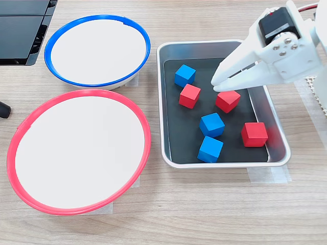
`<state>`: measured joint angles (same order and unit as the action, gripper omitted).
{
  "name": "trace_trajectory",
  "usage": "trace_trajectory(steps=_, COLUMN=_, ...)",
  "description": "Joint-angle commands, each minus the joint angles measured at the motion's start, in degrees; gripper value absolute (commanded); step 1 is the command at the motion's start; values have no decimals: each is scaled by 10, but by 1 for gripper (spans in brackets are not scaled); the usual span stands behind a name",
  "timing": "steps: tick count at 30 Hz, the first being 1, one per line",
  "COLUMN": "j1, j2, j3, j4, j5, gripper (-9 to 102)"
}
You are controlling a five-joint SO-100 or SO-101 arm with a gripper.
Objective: Move six blocks tray to matching dishes
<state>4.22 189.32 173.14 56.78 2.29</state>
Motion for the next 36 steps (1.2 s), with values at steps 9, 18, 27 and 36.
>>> trace_trajectory(steps=9, j1=-4, j2=13, j3=1, j4=4, j5=-4, gripper=0)
trace_trajectory(steps=18, j1=-4, j2=13, j3=1, j4=4, j5=-4, gripper=0)
trace_trajectory(steps=27, j1=-40, j2=15, j3=-4, j4=4, j5=-341, gripper=0)
trace_trajectory(steps=36, j1=62, j2=-130, j3=-142, j4=117, j5=-997, gripper=0)
